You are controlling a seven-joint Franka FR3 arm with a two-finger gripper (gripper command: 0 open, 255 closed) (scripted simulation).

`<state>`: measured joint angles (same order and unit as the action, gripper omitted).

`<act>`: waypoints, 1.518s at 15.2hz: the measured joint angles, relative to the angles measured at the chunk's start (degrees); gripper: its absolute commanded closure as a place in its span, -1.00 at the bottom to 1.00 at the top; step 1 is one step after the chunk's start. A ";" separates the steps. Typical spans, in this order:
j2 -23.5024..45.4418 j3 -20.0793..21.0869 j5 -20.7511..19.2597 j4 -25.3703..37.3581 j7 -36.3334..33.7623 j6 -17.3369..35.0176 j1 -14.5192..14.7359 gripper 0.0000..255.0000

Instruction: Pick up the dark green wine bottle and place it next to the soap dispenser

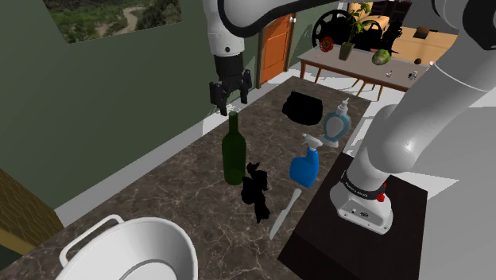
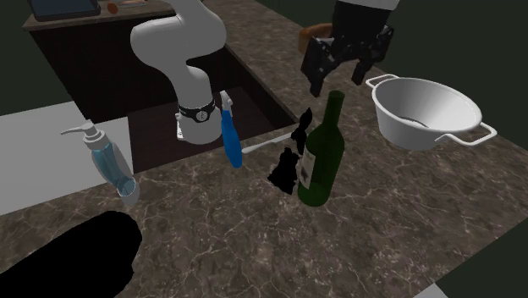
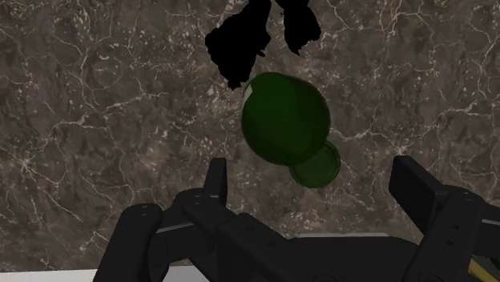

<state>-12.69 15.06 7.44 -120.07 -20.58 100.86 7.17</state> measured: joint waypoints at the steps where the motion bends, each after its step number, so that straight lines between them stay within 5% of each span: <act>1: 0.69 0.22 -0.21 0.36 -0.28 0.34 0.06 -1.00; 14: 1.53 0.88 -0.12 -4.24 -0.65 5.84 0.43 -1.00; 15: 1.53 0.88 -0.12 -4.24 -0.65 5.84 0.43 1.00; 23: 1.54 0.89 -0.12 -4.27 -0.65 5.85 0.43 1.00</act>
<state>-11.15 15.95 7.32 -124.33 -21.23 106.71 7.60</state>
